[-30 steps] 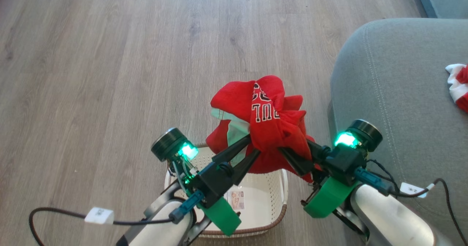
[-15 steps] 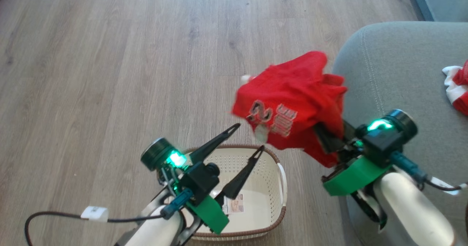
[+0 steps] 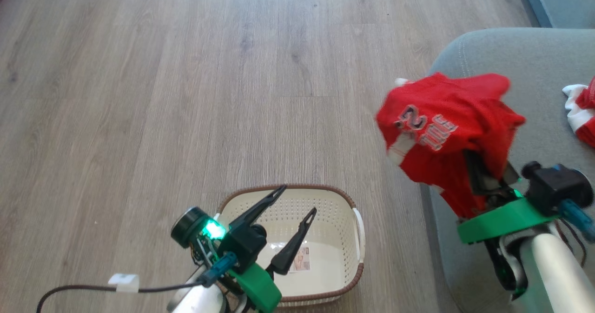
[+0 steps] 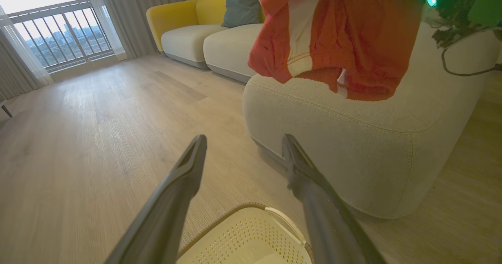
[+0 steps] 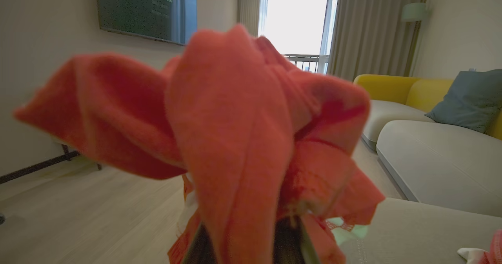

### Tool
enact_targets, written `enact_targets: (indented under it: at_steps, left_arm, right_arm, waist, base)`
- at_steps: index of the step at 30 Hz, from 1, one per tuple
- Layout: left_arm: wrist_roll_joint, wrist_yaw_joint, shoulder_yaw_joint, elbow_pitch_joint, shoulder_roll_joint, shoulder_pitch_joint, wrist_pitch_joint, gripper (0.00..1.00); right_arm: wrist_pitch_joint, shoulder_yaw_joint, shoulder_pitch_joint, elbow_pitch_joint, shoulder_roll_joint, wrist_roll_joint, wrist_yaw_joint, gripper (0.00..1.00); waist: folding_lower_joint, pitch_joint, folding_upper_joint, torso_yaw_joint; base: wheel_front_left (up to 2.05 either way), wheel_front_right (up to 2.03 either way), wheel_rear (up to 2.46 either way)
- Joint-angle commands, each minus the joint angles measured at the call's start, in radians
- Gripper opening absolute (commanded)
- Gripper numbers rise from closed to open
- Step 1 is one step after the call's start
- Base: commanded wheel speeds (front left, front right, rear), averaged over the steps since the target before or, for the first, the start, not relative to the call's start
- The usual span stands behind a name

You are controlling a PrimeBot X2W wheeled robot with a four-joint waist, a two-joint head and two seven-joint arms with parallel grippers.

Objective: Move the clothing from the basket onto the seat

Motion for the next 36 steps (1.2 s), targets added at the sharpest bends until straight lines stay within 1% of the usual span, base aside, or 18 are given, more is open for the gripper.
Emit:
enact_targets:
  at_steps: [1, 7, 12, 19, 26, 31, 36]
  left_arm:
    - [-0.002, 0.002, 0.046, -0.022, -0.006, -0.025, -0.005, 1.0]
    - [0.001, -0.002, 0.036, 0.021, -0.026, 0.004, -0.005, 1.0]
    - [0.0, -0.003, 0.053, 0.042, -0.039, 0.017, -0.005, 1.0]
    - [-0.006, -0.004, 0.088, 0.044, -0.052, 0.035, -0.005, 1.0]
    - [0.006, -0.006, 0.1, 0.039, -0.06, 0.038, -0.005, 1.0]
    - [0.014, -0.007, 0.106, 0.032, -0.063, 0.038, -0.005, 1.0]
    - [0.02, -0.008, 0.105, 0.021, -0.065, 0.034, -0.005, 1.0]
  right_arm:
    - [-0.006, -0.013, -0.013, -0.026, 0.011, -0.007, 0.0, 0.0]
    - [-0.006, -0.094, 0.029, 0.004, 0.05, -0.01, 0.0, 0.0]
    - [-0.006, -0.124, 0.048, 0.027, 0.069, -0.006, 0.0, 0.0]
    - [-0.006, -0.141, 0.051, 0.046, 0.077, -0.003, 0.0, 0.0]
    - [-0.006, -0.142, 0.042, 0.052, 0.079, -0.001, 0.0, 0.0]
    - [-0.006, -0.145, 0.037, 0.047, 0.076, -0.003, 0.0, 0.0]
    - [-0.006, -0.154, 0.032, 0.037, 0.073, -0.007, 0.0, 0.0]
  waist:
    - [0.0, 0.0, 0.0, -0.001]
    - [0.0, -0.001, 0.0, -0.004]
    - [0.0, 0.003, 0.0, -0.009]
    - [0.0, 0.005, 0.0, -0.018]
    - [0.0, 0.009, 0.0, -0.033]
    - [0.0, 0.014, 0.0, -0.058]
    - [0.0, 0.023, 0.0, -0.099]
  base:
    - [0.0, 0.0, 0.0]
    - [0.0, 0.0, 0.0]
    - [0.0, 0.0, 0.0]
    - [0.0, 0.0, 0.0]
    - [0.0, 0.0, 0.0]
    - [0.0, 0.0, 0.0]
    - [0.0, 0.0, 0.0]
